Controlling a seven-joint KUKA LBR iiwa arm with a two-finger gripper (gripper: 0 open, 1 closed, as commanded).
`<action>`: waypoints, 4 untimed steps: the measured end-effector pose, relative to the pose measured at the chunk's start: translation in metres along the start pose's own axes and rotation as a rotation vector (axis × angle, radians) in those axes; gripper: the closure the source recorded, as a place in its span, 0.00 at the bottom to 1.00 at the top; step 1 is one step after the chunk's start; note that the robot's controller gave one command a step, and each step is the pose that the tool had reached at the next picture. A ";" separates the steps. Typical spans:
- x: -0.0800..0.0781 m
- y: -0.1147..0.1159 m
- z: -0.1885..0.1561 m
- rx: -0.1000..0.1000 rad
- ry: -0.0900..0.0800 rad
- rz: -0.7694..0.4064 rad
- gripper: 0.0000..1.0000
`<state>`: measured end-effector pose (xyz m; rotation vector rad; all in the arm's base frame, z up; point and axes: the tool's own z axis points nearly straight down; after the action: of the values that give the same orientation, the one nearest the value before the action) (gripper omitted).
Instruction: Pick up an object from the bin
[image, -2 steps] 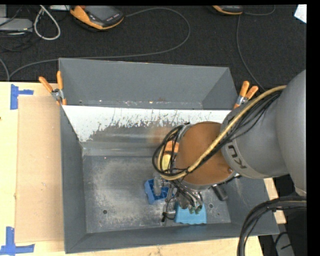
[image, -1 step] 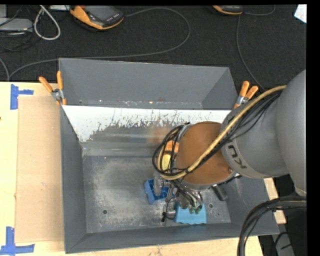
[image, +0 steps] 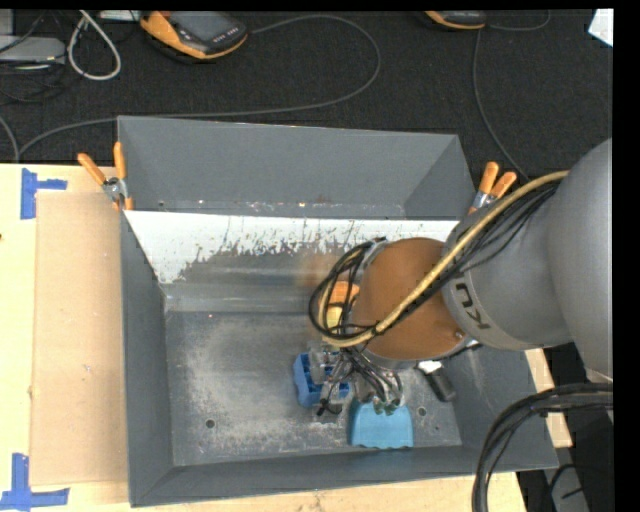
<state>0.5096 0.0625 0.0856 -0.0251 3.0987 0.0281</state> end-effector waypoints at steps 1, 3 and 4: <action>0.000 0.000 0.000 0.000 0.000 0.001 1.00; -0.001 0.010 -0.080 -0.002 -0.007 -0.015 1.00; 0.008 -0.018 -0.007 -0.003 0.000 -0.033 1.00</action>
Offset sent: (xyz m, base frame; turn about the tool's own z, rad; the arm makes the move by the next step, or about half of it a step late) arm 0.0012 -0.0021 -0.0019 -0.0152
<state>0.5020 0.0439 0.0916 -0.0765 3.0973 0.0308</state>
